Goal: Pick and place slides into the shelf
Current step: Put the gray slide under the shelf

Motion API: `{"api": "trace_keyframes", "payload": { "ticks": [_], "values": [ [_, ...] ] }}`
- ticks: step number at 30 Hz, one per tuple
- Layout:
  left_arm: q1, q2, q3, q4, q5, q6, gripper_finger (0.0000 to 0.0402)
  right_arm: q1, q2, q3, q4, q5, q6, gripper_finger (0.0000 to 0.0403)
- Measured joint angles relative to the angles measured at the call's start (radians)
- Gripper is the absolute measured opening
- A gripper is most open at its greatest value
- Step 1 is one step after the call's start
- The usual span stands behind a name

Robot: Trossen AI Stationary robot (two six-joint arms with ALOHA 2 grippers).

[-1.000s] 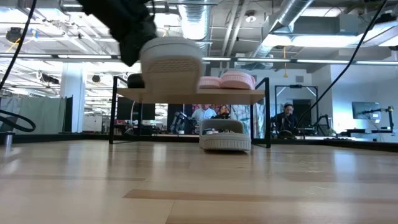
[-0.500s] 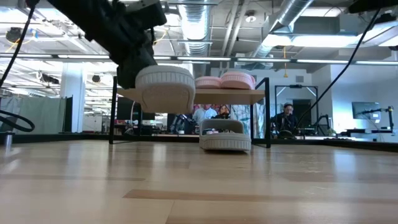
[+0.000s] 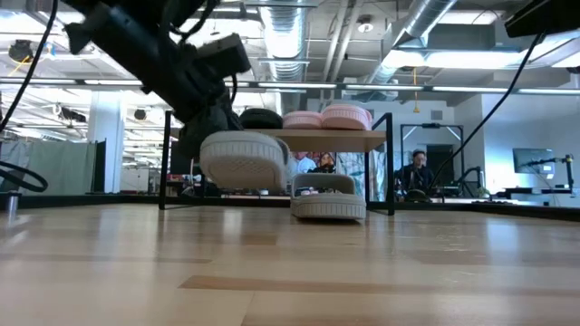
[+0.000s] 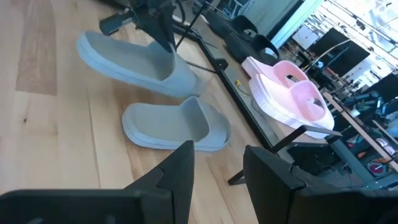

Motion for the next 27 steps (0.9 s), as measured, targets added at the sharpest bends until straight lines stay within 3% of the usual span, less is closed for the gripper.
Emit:
{"api": "trace_keyframes", "payload": {
  "ticks": [8,27],
  "values": [
    [0.071,0.000,-0.067,0.159,0.077,0.089,0.0000,0.002,0.000,0.000,0.006,0.000,0.001,0.0127],
    [0.196,0.024,-0.067,0.190,0.203,0.130,0.0000,0.002,0.000,0.000,0.006,0.000,0.001,0.0127]
  ]
}}
